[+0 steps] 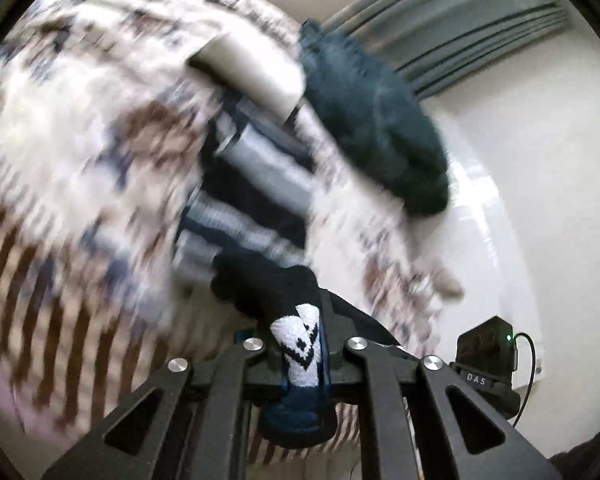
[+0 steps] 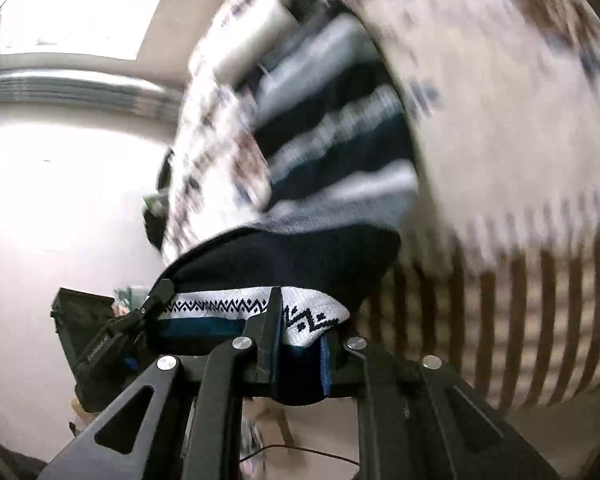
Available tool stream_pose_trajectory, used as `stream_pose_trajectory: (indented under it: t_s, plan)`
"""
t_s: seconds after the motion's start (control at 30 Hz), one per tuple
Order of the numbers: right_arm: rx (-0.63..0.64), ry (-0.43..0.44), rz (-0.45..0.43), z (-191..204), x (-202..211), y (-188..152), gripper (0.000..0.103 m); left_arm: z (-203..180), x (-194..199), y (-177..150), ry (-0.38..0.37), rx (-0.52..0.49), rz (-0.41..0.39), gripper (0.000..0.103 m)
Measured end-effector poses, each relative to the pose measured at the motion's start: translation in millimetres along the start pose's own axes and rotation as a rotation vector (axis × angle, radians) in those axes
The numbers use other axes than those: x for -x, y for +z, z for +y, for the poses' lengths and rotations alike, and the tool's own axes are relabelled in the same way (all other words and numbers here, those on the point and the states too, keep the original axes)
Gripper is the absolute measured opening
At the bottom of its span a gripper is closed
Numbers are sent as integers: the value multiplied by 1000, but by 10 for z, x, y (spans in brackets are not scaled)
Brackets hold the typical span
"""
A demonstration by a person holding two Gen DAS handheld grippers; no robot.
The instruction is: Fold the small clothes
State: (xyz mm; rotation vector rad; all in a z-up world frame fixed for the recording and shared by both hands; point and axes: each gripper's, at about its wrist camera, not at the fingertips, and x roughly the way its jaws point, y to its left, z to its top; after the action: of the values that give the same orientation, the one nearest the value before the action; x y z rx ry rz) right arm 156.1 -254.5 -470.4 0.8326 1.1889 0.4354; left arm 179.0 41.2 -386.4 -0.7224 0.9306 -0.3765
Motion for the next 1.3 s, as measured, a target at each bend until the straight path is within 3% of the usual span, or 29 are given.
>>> stream_pose_trajectory:
  t_s: [0.13,0.37,0.5,0.6,0.67,0.73,0.77,0.8,0.83,0.97,1.2,1.3]
  plan:
    - [17,9,-73,297,-68,691,15,-73,-355,765,-34,-35,-39,8]
    - [38,-105,-157,464,-775,2191,15,189,-1388,2023,-11,-2,1,8]
    - [17,-166,-180,363,-1252,2957,15,380,-1947,2447,22,11,52,9]
    - [-45,-183,-163,142,-1648,3437,19,649,-2338,2685,31,101,146,12]
    - [-129,-151,-95,-76,-1872,3635,21,831,-2416,2743,21,180,178,25]
    - [-163,-123,-81,-179,-1911,3670,36,961,-2363,2719,-37,237,172,34]
    - [-162,-89,-105,-207,-1861,3658,54,987,-2315,2696,-49,244,165,45]
    - [-157,-80,-119,-213,-1818,3618,63,997,-2260,2677,-53,236,154,52]
    - [-148,-88,-139,-221,-1755,3586,64,1000,-2205,2663,-49,219,139,57]
    - [-98,-184,-127,-261,-1751,3504,65,944,-2148,2667,39,110,111,57]
    - [76,-350,-20,-185,-2168,3676,64,701,-2794,2788,286,-190,227,57]
    - [117,-418,-50,-115,-2318,3824,64,776,-2959,2944,327,-200,220,57]
